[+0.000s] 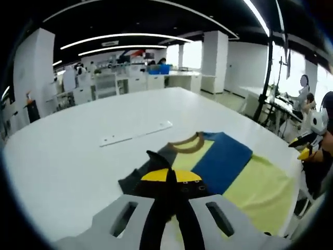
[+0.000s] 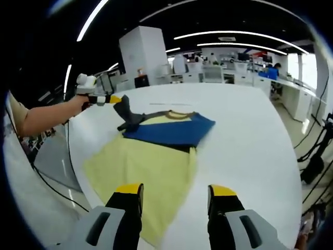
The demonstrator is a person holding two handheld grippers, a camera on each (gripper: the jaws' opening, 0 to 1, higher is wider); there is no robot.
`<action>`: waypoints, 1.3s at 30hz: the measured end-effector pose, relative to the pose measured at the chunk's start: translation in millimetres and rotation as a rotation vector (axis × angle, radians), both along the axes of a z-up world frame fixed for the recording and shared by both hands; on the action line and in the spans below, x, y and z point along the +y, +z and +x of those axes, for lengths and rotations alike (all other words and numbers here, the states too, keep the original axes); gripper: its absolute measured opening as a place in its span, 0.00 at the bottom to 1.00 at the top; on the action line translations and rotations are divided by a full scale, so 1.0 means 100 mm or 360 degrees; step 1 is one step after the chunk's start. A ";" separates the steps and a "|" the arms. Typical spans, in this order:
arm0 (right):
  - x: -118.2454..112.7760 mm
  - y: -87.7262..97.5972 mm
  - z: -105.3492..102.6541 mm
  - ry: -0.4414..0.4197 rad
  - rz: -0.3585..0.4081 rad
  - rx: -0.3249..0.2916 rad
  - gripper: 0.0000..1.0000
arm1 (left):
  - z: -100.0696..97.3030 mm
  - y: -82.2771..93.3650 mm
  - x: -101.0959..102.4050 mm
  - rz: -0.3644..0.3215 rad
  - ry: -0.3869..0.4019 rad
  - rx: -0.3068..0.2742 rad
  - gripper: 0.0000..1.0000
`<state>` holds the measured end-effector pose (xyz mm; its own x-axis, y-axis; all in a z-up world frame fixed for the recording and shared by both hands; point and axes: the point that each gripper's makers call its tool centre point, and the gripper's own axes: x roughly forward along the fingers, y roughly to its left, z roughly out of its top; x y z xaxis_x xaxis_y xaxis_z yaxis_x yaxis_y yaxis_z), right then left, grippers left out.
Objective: Fold the garment on the visible template until the final outline fits inside the template.
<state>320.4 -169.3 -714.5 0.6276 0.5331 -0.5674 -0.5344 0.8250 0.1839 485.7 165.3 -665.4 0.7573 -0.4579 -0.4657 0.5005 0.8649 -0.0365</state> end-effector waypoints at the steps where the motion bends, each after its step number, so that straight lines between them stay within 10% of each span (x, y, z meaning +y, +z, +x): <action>1: -0.01 0.00 -0.01 0.0000 -0.0004 -0.0002 0.47 | 0.01 0.01 -0.03 0.0008 -0.0010 -0.0006 0.00; 39: -0.24 -0.07 0.03 -0.0018 -0.0008 0.0006 0.47 | 0.26 0.18 -1.07 0.0029 -0.0272 -0.0059 0.00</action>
<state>323.5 -193.0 -721.9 0.6313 0.5233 -0.5724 -0.5244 0.8318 0.1821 511.5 58.3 -647.8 0.6859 -0.5732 -0.4482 0.6413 0.7673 0.0001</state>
